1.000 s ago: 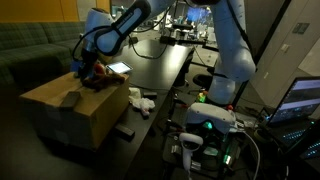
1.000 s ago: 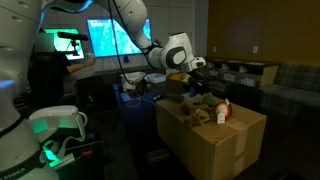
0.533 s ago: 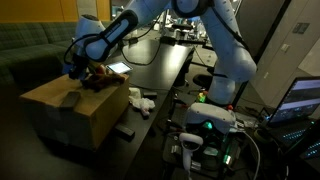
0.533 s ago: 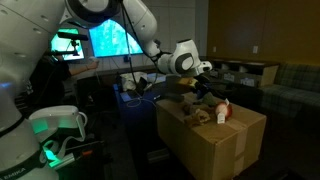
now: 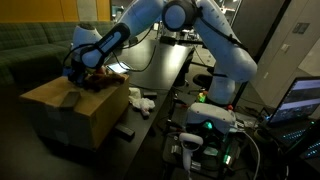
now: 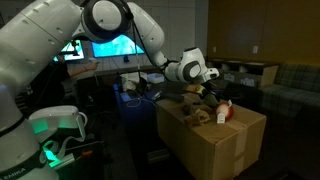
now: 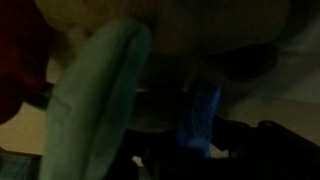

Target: Put the white towel on the table, then the moose on the box, then the duster on the table, then the turnip plushie on the box, then the plastic on the table, then the blue sponge on the box, then the duster from the box to the table, lastly, the other duster from the table to the box

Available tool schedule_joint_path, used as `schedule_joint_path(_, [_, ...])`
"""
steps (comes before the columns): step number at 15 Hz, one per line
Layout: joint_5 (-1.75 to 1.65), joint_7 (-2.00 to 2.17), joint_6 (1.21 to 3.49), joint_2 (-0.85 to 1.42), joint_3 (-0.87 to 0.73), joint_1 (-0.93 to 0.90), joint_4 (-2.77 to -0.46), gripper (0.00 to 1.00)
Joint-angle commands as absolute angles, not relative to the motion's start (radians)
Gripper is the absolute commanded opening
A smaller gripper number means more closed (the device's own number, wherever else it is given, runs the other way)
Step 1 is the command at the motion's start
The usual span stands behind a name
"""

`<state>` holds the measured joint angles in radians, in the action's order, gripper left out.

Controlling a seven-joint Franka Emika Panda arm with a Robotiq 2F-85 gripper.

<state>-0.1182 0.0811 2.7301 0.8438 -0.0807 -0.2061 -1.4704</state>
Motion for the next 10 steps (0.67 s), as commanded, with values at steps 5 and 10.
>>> schedule_joint_path(5, [-0.161, 0.153, 2.706, 0.874, -0.155, -0.249, -1.383, 0.75])
schedule_joint_path(10, [-0.187, 0.193, 2.728, 0.801, -0.187, -0.270, -1.434, 1.00])
